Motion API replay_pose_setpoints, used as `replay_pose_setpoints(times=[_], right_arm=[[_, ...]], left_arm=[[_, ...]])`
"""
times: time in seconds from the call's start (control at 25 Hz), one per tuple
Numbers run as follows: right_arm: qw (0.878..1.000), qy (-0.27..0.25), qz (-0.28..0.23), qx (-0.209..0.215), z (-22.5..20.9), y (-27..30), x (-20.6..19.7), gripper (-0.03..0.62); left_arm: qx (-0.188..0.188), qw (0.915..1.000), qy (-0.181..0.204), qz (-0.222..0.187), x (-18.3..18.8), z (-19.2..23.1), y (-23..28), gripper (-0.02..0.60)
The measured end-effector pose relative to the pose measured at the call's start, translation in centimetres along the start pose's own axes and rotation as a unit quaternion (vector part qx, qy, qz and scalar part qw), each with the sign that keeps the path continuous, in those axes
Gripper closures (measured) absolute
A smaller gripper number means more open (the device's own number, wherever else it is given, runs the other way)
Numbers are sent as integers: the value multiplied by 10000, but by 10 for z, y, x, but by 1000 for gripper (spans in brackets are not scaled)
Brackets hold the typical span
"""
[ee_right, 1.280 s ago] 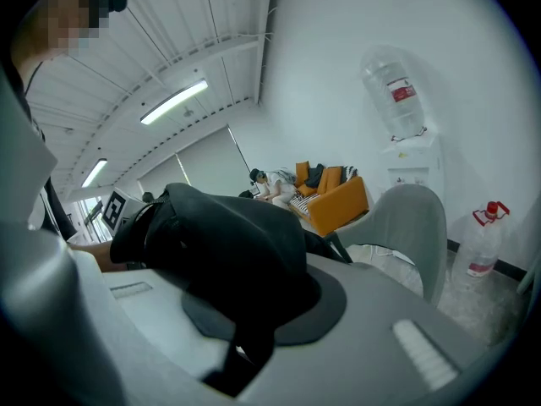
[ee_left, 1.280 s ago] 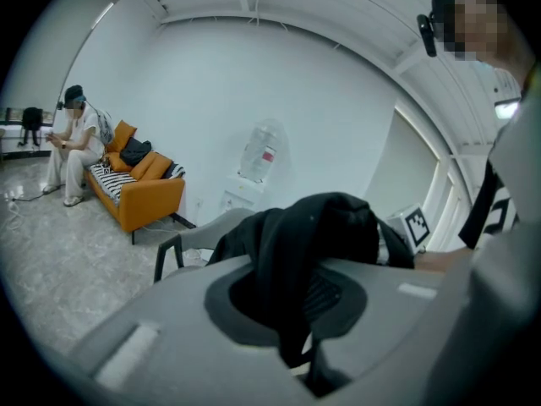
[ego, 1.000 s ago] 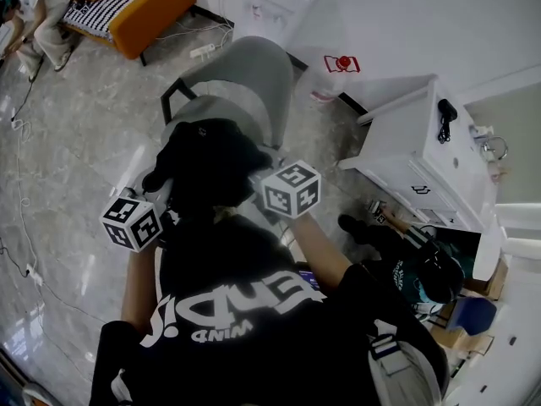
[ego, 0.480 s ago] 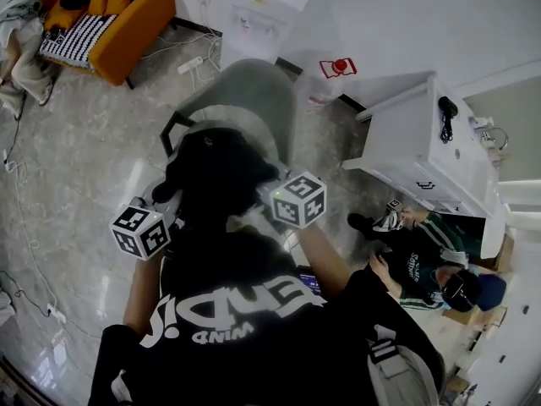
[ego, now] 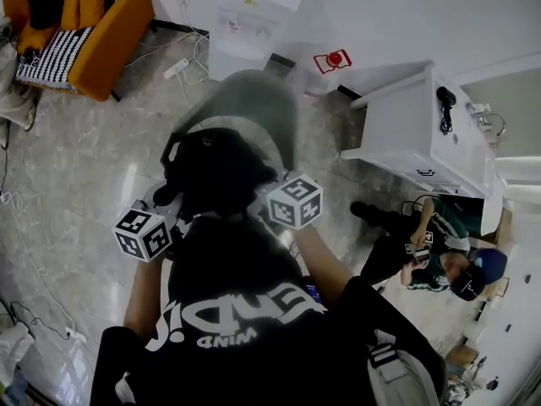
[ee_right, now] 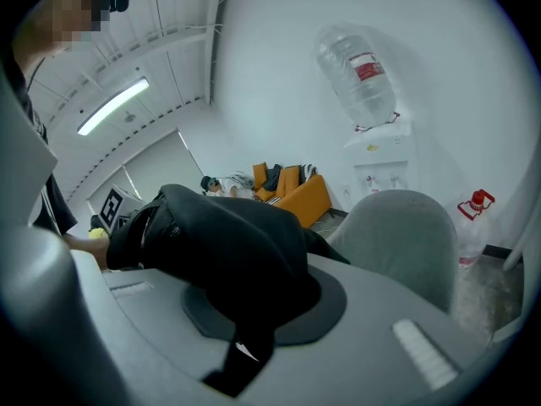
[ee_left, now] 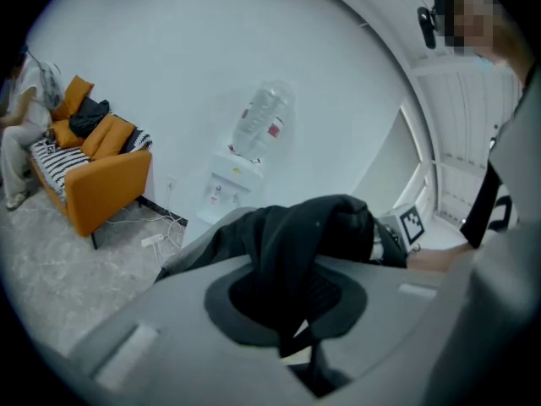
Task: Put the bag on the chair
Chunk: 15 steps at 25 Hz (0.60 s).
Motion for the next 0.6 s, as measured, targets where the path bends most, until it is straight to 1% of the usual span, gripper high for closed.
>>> replay_pose_setpoints(times=[0.16, 0.6], right_arm=[[10000, 18, 82, -54, -16, 20, 3, 560], [9995, 108, 232, -178, -58, 54, 5, 560]], left_arm=[[-12, 10000, -50, 77, 5, 22, 17, 549], [-81, 9989, -307, 331, 5, 60, 56, 549]])
Point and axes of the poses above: the fingertips, and each gripper's own axes: y forward along the fingers, z to its left, x out of its top, the point moved 2 cm from there along -y, backward along the fingers, and after that the axes turned 13 degrees about -z, right-handed, at the moved point
